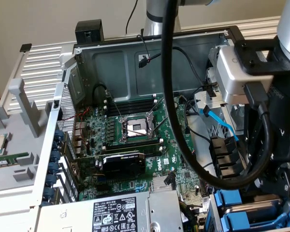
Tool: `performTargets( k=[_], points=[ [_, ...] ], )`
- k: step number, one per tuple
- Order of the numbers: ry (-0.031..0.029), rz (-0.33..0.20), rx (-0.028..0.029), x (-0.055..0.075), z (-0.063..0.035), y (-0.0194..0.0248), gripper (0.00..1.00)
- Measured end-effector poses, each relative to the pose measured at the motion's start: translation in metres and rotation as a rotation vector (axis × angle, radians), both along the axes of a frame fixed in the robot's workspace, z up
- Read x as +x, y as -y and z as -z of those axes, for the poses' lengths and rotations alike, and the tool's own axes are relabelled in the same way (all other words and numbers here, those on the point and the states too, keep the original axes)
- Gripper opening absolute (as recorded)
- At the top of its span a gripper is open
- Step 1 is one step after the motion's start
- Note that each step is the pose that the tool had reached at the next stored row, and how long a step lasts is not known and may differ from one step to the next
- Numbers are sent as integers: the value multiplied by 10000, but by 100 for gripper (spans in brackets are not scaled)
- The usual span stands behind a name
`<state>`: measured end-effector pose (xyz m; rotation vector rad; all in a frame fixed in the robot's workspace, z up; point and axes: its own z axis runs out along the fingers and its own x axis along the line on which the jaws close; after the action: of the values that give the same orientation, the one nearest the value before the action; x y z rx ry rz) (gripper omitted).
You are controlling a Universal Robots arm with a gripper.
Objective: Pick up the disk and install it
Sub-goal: 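Insert the second disk wire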
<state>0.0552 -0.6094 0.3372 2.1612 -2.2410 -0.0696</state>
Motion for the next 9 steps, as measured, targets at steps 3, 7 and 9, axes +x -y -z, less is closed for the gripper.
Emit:
performTargets(
  k=[3,7,9],
  points=[
    [-1,0,-4,0,-2,11,16],
    [1,0,6,0,3,14,16],
    [1,0,10,0,5,14,16]
  ],
)
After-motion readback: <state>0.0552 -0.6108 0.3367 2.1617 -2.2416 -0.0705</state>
